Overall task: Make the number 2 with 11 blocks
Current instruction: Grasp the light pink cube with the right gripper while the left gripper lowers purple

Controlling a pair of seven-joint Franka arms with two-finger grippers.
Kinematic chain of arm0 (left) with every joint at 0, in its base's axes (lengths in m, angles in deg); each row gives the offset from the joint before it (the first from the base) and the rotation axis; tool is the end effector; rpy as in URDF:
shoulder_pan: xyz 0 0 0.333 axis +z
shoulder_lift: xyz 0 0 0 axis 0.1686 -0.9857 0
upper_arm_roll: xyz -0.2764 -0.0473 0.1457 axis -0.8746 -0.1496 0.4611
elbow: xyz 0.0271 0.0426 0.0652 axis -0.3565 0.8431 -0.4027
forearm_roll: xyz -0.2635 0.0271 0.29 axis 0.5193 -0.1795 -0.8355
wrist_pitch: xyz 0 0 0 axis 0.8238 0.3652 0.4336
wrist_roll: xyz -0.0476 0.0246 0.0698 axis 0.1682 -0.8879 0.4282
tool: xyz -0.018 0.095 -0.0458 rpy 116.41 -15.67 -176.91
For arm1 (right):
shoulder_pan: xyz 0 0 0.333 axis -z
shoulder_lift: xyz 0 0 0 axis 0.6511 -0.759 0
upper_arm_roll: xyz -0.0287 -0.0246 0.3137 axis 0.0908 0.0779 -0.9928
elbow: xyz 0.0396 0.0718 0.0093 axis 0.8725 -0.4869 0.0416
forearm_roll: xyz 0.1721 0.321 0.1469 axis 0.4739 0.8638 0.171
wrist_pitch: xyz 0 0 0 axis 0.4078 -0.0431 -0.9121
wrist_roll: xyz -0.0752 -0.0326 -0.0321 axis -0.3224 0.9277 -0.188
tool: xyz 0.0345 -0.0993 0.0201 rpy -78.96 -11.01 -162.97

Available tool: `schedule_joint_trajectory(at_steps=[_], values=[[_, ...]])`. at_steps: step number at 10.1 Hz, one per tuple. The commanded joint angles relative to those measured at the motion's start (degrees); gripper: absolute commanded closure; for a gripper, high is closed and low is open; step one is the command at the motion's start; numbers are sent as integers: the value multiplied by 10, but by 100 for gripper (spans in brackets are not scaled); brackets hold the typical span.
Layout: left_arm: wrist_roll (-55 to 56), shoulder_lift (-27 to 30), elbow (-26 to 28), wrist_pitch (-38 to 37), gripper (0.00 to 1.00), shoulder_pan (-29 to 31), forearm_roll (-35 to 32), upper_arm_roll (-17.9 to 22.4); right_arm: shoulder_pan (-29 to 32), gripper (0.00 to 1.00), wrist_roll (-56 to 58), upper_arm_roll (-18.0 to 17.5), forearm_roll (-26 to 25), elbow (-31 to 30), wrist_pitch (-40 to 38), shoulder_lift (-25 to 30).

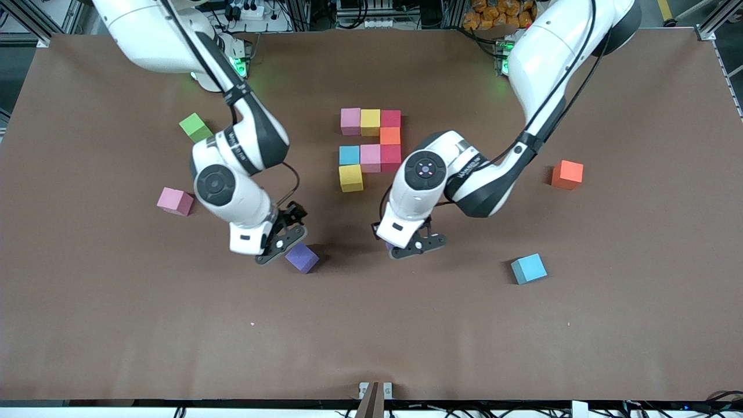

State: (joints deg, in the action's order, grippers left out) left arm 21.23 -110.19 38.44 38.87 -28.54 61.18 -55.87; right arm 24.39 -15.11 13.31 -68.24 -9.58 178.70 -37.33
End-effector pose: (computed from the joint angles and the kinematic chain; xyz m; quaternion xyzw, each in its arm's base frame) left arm 0.5848 -0.4755 0.2964 0.9869 0.1483 0.0062 0.0636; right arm 0.6251 0.2602 0.2963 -0.9416 -0.3336 -0.0007 0.0448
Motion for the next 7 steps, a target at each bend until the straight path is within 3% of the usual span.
schedule_joint_trajectory(at_steps=[1,4,6,7], values=[[7,-52,-67,2,71,-39,12,11,49,0,77,-9,-19,17,-9,-14],[8,-71,-93,-5,72,-65,51,21,84,0,131,-9,-35,13,-19,-13],[5,-82,-99,-6,72,-79,53,22,132,0,129,-10,-35,-3,-97,-1],[4,-81,-99,-18,72,-78,53,21,158,0,130,-9,-35,-35,-94,13]])
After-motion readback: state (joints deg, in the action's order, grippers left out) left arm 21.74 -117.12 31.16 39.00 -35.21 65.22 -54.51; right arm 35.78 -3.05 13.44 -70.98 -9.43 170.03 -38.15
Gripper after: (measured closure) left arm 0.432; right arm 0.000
